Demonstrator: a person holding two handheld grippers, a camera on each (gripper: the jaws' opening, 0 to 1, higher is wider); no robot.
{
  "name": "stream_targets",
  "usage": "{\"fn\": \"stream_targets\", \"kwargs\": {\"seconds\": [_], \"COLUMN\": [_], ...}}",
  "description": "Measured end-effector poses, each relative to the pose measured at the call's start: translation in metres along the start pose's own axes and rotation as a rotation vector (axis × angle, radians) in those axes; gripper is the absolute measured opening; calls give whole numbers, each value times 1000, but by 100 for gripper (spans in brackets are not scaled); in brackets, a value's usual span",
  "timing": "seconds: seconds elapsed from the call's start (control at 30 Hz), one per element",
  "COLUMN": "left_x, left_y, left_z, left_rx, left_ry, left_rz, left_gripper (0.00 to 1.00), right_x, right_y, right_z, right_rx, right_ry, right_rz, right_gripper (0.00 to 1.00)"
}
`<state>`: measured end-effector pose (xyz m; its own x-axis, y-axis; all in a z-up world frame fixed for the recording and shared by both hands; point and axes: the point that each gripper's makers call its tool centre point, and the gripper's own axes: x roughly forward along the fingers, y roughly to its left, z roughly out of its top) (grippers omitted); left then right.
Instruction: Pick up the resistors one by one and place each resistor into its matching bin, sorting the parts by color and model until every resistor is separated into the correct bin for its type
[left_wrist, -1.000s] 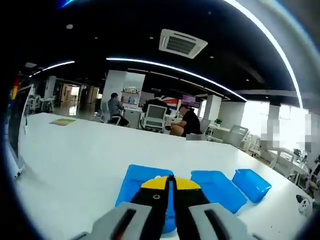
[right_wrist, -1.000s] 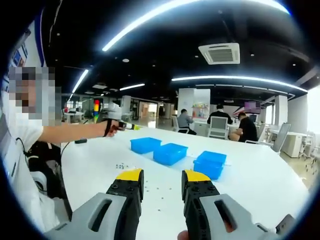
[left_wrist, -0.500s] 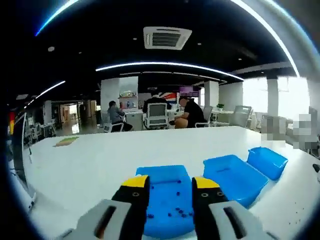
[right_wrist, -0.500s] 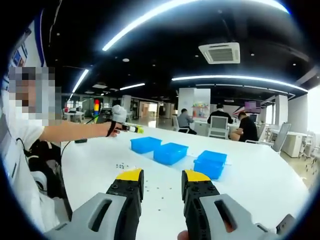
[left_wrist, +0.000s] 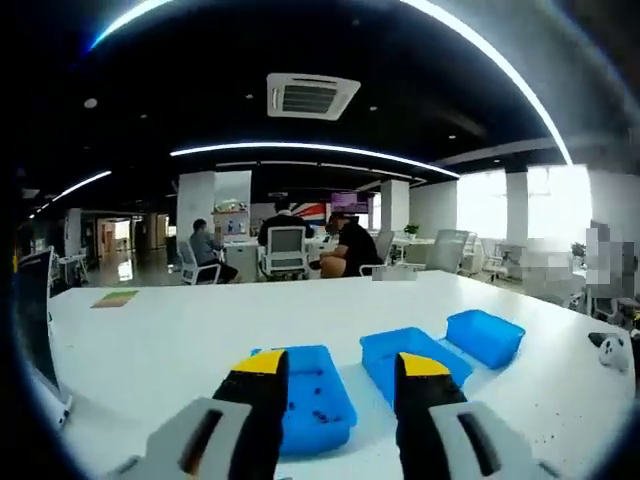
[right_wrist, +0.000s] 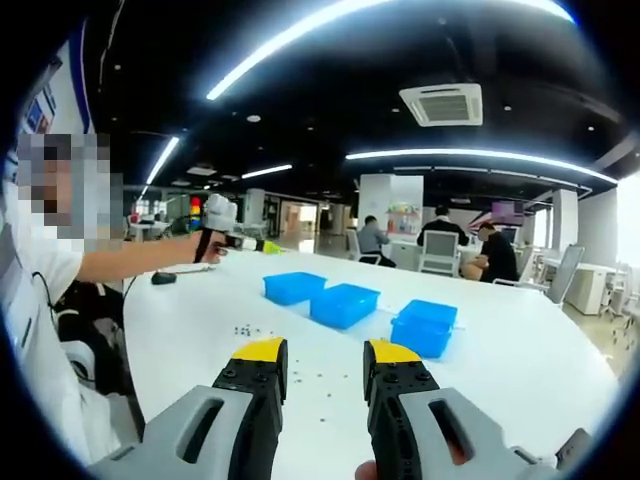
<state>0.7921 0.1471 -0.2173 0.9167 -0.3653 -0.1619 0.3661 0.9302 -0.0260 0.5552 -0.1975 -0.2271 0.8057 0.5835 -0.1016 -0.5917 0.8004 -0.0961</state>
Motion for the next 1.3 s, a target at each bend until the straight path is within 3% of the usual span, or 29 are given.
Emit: {"fn": "stream_targets", "kwargs": {"seconds": [0.1, 0.2, 0.3, 0.37, 0.5, 0.67, 0.9, 1.1, 1.3], "left_x": [-26, -59, -92, -110, -143, -164, -185, -191, -202], "left_y": [-16, -35, -43, -50, -70, -92, -114, -107, -81], "left_z": [8, 20, 29, 27, 5, -29, -50, -64, -52], "left_rx": [12, -46, -49, -57, -37, 30, 80, 86, 55], "left_ry": [-25, -83, -150, -164, -160, -112, -100, -65, -89], "left_rz": [-59, -129, -152, -177, -234, -292, -355, -358, -286], "left_gripper": [43, 43, 42, 40, 40, 43, 44, 43, 41], "right_x": [1, 3, 6, 8, 13, 18, 29, 43, 56], "right_y": [2, 3, 5, 8, 12, 18, 31, 51, 66], "right_z": [0, 0, -1, -2, -5, -8, -20, -28, -15], "right_rx": [-3, -4, -5, -6, -8, -14, -19, -14, -69], "right_ry": [2, 5, 11, 16, 29, 43, 81, 104, 174], "right_rz": [1, 3, 8, 13, 23, 36, 61, 110, 222], "right_gripper": [32, 32, 32, 32, 32, 32, 33, 33, 37]}}
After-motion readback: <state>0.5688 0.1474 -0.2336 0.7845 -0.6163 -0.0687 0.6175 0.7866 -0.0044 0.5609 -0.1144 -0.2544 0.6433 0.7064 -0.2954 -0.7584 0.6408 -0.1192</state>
